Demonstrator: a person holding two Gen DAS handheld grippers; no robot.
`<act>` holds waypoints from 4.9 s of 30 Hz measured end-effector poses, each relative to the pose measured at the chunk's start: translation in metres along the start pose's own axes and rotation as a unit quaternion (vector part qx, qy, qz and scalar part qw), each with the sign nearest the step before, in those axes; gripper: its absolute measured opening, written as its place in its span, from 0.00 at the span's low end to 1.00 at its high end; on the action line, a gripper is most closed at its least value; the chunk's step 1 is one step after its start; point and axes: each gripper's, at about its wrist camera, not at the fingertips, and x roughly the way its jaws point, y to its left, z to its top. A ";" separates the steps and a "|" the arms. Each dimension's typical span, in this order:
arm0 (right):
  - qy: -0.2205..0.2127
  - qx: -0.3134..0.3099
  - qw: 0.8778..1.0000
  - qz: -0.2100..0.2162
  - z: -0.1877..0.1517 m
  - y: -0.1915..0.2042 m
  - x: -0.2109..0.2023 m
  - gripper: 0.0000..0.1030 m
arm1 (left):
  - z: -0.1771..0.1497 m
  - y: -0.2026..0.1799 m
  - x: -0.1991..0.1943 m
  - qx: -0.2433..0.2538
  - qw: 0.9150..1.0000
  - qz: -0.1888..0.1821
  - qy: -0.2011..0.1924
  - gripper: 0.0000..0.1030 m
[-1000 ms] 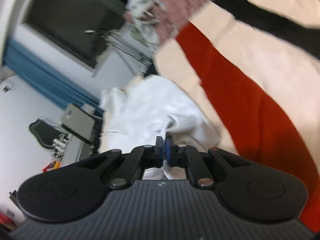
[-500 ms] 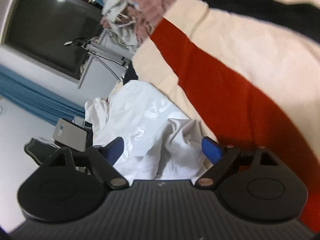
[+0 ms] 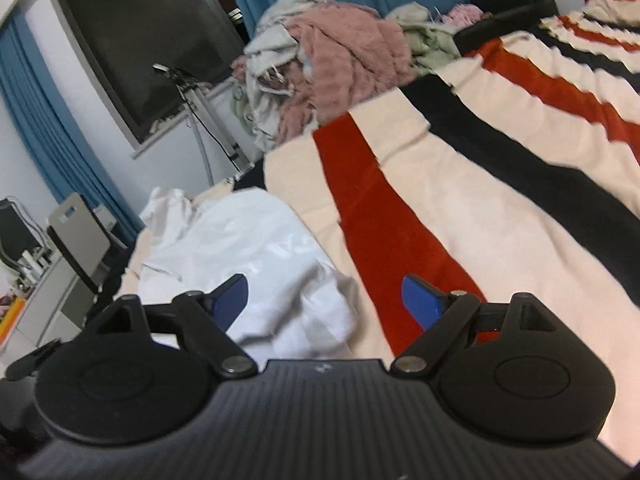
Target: Fold clothes
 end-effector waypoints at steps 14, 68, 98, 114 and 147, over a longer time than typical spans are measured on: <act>0.013 -0.003 1.000 -0.009 -0.016 0.000 0.014 0.84 | -0.001 0.007 0.015 -0.057 0.998 -0.030 -0.019 0.12; -0.042 -0.211 0.976 -0.039 -0.042 0.080 0.022 0.83 | 0.014 0.030 -0.114 -0.245 0.957 -0.007 -0.156 0.05; -0.177 -0.202 0.961 -0.066 -0.024 0.072 -0.068 0.82 | -0.028 0.036 -0.097 -0.316 0.949 -0.011 -0.005 0.10; -0.204 -0.191 0.958 -0.062 -0.015 0.055 -0.060 0.83 | -0.048 0.023 -0.053 -0.269 0.941 0.192 0.069 0.59; -0.361 -0.190 0.912 0.036 0.154 0.209 -0.353 0.83 | 0.164 0.062 -0.481 -0.346 0.811 0.270 -0.387 0.77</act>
